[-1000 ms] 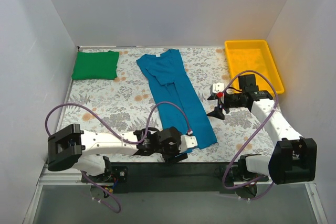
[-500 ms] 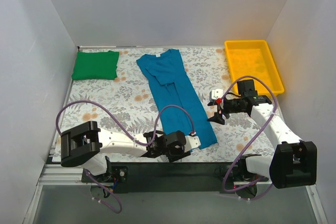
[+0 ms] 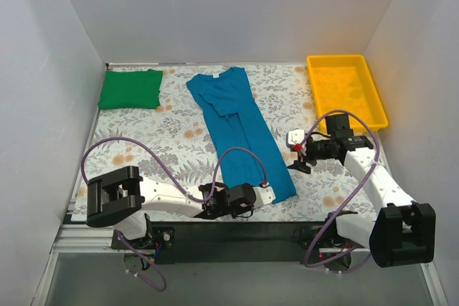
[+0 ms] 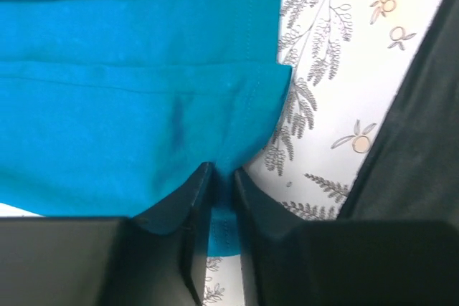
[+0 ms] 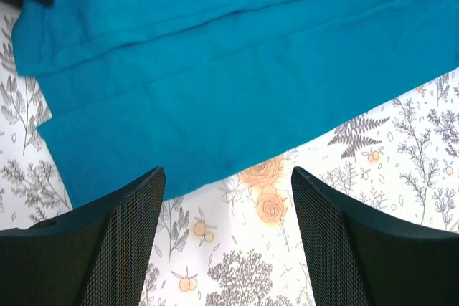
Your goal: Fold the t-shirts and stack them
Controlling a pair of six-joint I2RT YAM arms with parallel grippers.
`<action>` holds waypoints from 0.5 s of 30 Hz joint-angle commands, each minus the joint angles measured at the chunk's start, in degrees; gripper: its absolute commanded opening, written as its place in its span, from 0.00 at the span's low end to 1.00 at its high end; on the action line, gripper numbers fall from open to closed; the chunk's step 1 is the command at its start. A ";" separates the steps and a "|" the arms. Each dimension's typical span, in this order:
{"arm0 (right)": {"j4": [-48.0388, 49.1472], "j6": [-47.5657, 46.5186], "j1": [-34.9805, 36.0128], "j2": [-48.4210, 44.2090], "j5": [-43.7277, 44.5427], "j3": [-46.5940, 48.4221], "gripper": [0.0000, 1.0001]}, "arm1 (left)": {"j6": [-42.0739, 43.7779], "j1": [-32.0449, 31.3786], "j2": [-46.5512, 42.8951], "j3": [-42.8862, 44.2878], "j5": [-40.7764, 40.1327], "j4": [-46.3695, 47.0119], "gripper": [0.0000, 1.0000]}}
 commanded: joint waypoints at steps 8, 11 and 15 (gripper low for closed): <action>-13.58 -22.72 8.36 -7.11 6.29 -8.84 0.76 | 1.85 -0.01 -4.32 -4.89 0.71 0.64 0.00; -8.78 -18.10 16.19 -6.41 11.92 -10.87 0.72 | 2.03 -0.01 -5.38 -5.07 2.13 0.91 0.00; -4.00 -14.12 22.11 -5.01 15.18 -12.37 0.69 | 1.50 -0.01 -6.17 -5.33 2.84 1.08 0.00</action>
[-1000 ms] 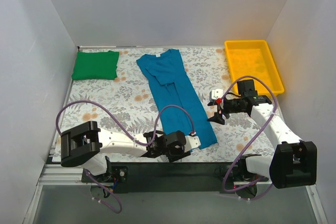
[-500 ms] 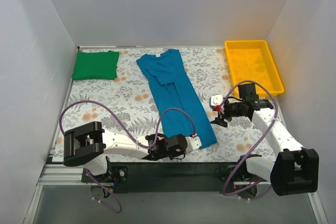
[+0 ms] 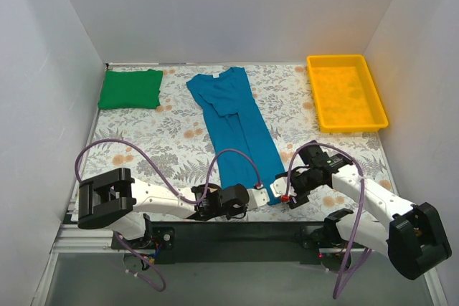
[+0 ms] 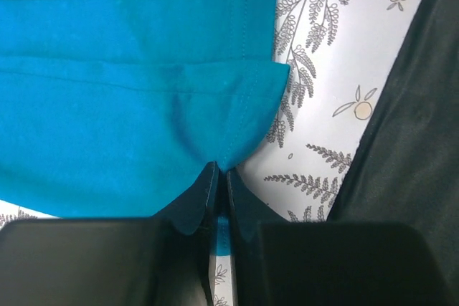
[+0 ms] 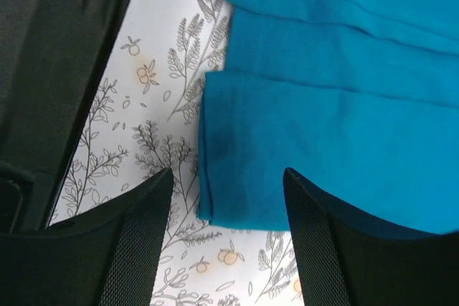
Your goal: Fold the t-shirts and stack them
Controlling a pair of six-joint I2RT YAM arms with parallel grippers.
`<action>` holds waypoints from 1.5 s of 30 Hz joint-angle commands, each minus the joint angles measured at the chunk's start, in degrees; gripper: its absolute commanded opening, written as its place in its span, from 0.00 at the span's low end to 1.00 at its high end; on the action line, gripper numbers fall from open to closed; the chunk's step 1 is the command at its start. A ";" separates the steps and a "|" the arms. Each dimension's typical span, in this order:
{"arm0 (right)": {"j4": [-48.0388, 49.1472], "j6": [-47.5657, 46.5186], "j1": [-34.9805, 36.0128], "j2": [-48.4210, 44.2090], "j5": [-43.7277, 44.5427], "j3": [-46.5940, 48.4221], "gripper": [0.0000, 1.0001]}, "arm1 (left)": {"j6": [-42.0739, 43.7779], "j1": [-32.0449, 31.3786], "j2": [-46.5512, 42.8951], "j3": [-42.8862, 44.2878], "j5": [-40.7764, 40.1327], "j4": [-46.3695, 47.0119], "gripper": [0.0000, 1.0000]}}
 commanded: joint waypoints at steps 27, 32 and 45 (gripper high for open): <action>12.90 7.20 8.48 2.86 6.93 -5.63 0.04 | 1.77 -0.03 -9.18 -6.96 1.68 5.55 0.00; 7.98 8.95 7.96 2.59 3.50 0.87 0.01 | 3.00 0.15 -11.46 -7.49 1.94 6.43 0.00; 8.68 14.23 2.07 12.78 1.47 19.41 0.01 | 10.29 17.27 -14.90 -6.52 9.49 15.30 0.00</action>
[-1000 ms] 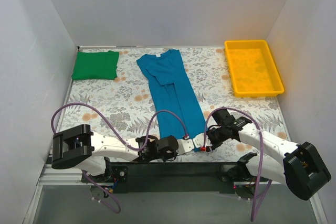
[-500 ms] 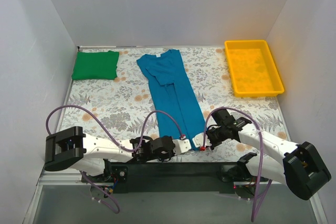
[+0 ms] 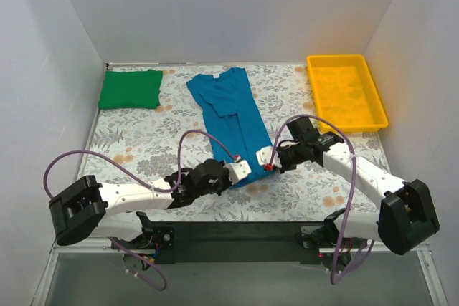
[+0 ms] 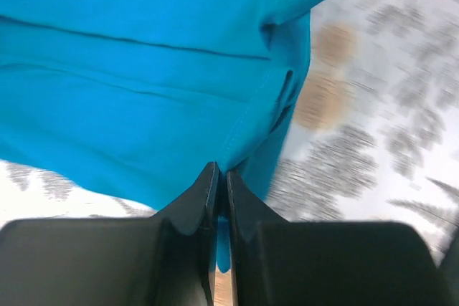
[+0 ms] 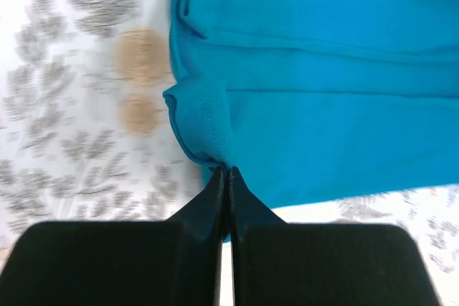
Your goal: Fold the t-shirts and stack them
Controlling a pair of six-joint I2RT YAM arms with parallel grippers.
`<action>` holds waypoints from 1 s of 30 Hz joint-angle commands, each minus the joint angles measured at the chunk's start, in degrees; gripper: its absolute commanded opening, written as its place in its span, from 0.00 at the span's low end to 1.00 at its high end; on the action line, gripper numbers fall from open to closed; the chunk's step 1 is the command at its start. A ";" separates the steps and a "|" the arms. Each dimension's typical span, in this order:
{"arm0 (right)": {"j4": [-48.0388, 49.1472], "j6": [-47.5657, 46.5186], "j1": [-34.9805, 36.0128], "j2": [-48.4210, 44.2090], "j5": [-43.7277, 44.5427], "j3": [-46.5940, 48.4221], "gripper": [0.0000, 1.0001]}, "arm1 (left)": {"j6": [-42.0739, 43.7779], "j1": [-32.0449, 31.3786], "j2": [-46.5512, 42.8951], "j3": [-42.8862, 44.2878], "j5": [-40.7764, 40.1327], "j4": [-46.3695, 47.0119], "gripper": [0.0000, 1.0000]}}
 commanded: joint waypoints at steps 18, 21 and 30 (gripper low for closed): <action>11.91 16.58 -5.58 32.70 4.33 32.76 0.01 | 9.30 31.02 18.21 14.77 17.70 12.07 0.00; 13.22 18.69 -5.84 34.37 5.39 33.82 0.01 | 9.30 32.25 20.67 16.88 19.19 12.24 0.00; 15.60 23.17 -5.85 37.62 9.52 36.63 0.01 | 9.39 34.18 25.59 19.96 20.43 12.07 0.00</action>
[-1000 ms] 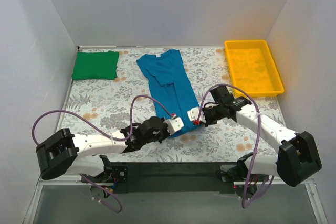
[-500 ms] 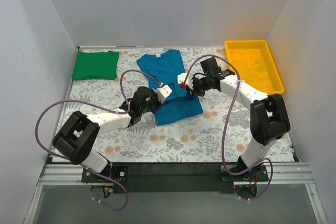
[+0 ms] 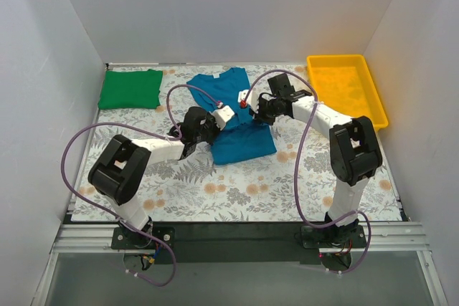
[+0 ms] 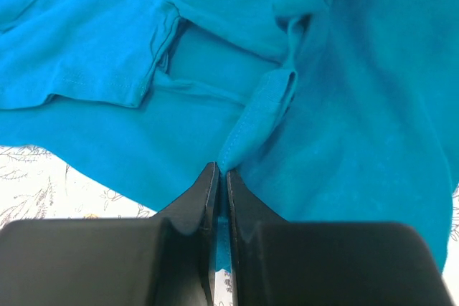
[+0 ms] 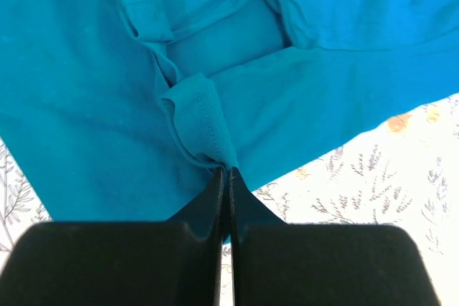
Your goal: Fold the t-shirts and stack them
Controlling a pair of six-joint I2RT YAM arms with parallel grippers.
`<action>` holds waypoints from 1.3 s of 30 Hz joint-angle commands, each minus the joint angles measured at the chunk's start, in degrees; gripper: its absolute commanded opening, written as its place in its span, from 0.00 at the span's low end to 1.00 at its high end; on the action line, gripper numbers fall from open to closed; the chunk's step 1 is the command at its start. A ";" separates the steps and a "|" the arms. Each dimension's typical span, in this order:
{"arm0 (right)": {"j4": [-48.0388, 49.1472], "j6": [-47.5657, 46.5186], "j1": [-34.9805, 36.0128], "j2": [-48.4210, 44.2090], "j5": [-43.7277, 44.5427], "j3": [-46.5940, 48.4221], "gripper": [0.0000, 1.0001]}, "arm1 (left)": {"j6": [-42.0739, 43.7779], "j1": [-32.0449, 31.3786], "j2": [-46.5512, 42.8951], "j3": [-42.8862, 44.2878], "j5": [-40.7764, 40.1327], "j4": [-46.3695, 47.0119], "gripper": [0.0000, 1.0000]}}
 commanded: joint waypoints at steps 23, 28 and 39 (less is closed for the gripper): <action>3.76 6.05 -0.20 8.44 3.92 12.07 0.01 | 1.42 3.49 6.00 8.63 -2.70 2.98 0.00; 3.76 7.02 -0.12 9.93 5.24 13.65 0.01 | 1.85 3.93 7.05 9.77 -3.58 3.43 0.00; 3.76 7.55 -0.12 11.87 5.76 15.85 0.01 | 2.38 4.37 9.34 11.88 -3.84 3.07 0.00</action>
